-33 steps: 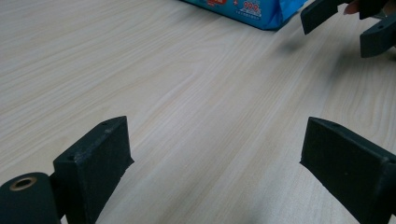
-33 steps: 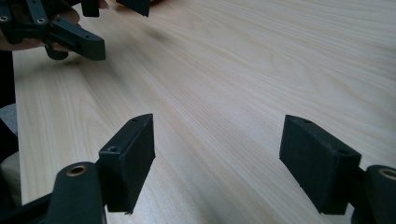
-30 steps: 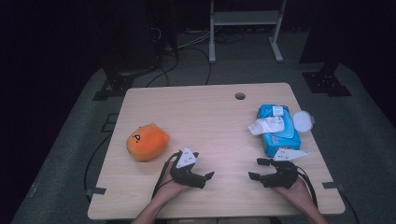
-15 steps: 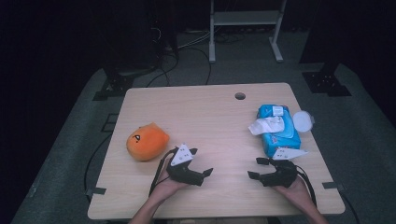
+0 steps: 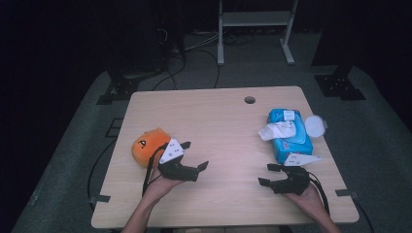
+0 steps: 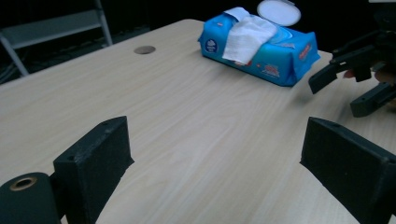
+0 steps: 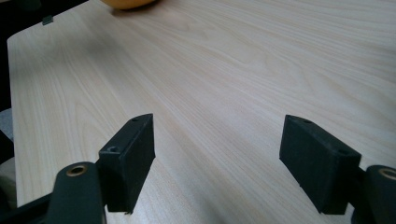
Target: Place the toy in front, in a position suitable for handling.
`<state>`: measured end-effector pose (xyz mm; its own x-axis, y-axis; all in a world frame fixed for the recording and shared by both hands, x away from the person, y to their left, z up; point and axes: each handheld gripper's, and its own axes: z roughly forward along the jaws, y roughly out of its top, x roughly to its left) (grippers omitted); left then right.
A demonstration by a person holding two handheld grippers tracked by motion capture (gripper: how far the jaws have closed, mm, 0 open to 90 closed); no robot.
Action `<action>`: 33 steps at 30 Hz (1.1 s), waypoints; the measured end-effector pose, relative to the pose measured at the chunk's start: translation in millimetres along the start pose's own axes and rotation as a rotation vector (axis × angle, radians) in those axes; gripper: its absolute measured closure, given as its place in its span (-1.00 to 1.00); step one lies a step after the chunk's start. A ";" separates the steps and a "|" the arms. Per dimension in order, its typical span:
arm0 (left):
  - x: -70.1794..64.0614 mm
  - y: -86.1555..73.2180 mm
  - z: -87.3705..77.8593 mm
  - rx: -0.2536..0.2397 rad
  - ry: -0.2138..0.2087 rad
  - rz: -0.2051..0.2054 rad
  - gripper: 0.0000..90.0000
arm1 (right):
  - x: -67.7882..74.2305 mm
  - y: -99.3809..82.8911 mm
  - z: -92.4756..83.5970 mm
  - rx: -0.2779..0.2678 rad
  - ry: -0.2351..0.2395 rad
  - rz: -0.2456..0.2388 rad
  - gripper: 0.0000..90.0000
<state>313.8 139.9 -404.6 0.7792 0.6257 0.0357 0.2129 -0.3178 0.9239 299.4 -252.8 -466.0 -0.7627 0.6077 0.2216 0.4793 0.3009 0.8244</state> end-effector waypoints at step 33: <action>64.0 6.8 -74.7 -0.068 0.231 -0.029 -0.83 | 1.4 0.6 0.6 0.009 0.003 -0.008 -0.44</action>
<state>321.1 231.0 -367.5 0.6158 0.7830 0.0877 0.1871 -0.2535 0.9491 298.9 -251.3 -465.6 -0.7680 0.6028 0.2162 0.4767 0.3127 0.8215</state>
